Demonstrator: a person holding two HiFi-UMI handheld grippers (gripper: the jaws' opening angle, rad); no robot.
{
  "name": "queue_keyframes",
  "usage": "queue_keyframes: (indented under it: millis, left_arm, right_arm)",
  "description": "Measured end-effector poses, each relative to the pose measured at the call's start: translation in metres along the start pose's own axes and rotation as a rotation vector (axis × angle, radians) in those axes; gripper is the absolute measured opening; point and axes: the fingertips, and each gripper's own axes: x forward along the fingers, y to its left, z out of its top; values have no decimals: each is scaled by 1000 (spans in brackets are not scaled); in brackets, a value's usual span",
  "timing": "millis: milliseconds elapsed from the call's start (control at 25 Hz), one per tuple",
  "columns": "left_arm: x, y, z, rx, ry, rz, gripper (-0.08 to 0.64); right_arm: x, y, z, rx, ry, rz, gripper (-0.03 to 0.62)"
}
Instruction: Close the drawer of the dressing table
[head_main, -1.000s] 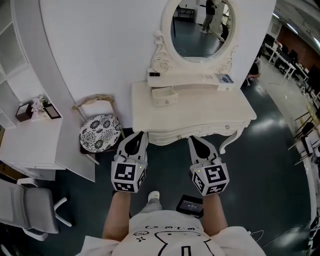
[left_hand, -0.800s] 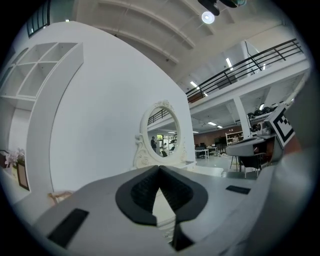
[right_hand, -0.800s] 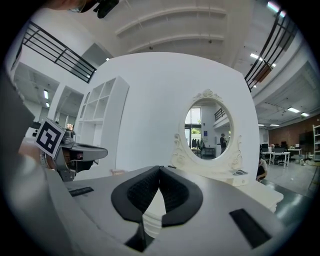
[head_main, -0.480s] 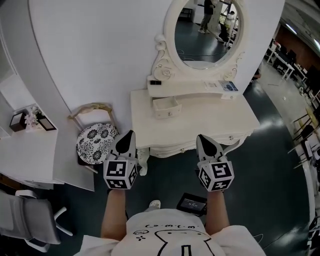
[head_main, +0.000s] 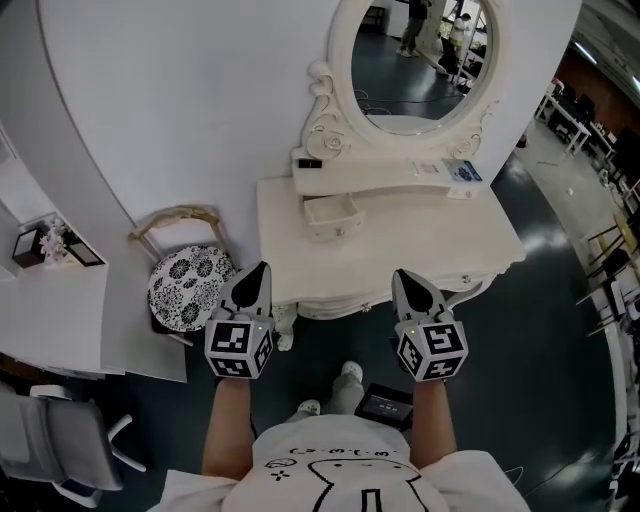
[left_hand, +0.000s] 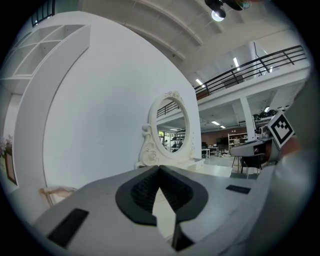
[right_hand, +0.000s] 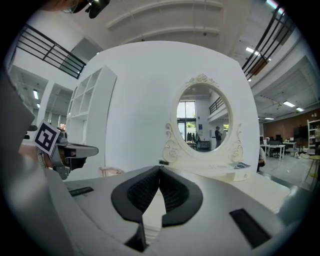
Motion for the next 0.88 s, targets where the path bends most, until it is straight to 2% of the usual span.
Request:
queue_keyframes:
  millis: [200, 440, 600, 880]
  left_arm:
    - [27, 5, -9, -19, 31, 5, 3]
    - [70, 15, -23, -26, 94, 54, 3]
    - [105, 16, -29, -35, 129, 75, 28]
    - [159, 9, -51, -20, 232, 90, 84]
  right_arm:
    - [30, -18, -8, 23, 17, 30, 25]
    - [78, -47, -22, 42, 70, 82, 25]
    - [111, -65, -31, 39, 111, 143, 33]
    - [166, -91, -54, 2, 210, 290, 90]
